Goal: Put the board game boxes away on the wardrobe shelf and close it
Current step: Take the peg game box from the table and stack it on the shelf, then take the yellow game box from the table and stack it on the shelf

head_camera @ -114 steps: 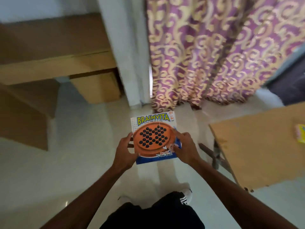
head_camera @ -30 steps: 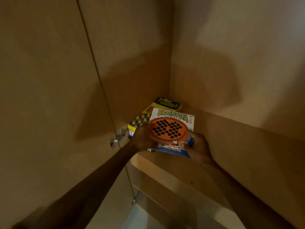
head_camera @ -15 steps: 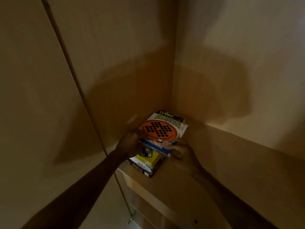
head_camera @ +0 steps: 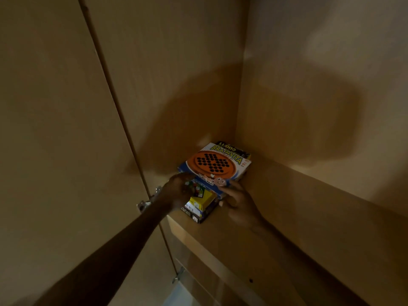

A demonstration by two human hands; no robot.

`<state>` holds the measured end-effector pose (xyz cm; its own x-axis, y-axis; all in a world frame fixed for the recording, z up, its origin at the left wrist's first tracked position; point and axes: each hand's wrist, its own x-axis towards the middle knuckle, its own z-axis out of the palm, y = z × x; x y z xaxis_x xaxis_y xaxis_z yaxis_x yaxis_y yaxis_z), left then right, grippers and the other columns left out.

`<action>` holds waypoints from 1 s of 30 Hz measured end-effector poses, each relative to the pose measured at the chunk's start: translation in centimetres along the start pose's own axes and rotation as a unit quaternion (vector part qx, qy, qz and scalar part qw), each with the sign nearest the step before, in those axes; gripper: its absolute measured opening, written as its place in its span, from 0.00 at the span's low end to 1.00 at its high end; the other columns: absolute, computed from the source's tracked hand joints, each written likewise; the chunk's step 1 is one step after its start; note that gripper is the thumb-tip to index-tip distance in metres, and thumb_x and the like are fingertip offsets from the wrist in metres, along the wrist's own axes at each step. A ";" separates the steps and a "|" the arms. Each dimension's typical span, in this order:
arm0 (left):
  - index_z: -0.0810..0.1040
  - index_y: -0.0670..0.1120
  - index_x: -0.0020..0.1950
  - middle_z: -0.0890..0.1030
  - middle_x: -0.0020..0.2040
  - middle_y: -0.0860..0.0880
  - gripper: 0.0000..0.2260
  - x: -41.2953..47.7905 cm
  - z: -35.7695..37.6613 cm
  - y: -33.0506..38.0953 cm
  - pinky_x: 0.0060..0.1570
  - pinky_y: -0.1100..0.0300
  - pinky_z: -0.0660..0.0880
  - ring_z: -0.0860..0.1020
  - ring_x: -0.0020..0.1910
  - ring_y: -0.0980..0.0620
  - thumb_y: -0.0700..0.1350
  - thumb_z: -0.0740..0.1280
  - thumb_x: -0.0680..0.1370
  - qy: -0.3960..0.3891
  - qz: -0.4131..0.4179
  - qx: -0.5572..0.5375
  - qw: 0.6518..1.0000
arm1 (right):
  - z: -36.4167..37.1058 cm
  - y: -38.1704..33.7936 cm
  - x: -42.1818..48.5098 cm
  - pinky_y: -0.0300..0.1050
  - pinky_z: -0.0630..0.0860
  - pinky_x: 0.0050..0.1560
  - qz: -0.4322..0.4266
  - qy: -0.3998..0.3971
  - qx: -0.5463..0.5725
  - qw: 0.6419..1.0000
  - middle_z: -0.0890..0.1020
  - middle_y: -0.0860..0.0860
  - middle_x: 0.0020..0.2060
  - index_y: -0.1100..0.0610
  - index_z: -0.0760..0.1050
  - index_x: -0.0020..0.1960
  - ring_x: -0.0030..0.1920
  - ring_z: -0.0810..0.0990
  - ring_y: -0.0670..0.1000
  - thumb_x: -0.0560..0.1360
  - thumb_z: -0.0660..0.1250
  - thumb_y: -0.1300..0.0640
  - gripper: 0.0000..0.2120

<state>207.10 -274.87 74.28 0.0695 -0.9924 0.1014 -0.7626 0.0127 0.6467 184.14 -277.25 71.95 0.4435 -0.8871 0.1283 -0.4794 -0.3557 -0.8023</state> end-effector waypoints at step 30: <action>0.80 0.54 0.55 0.83 0.52 0.54 0.11 -82.5 6.2 0.3 0.47 0.65 0.75 0.81 0.48 0.60 0.40 0.70 0.76 0.512 -0.520 -0.203 0.653 | 35.2 -22.0 -48.2 0.30 0.74 0.48 -0.132 -0.566 0.052 0.812 0.83 0.47 0.47 0.53 0.79 0.59 0.45 0.80 0.44 0.73 0.70 0.58 0.14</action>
<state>197.15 -193.70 61.46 0.9662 0.1084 -0.2338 0.2575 -0.3649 0.8947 200.02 -216.29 62.90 0.9605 0.0763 -0.2675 -0.2145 -0.4092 -0.8869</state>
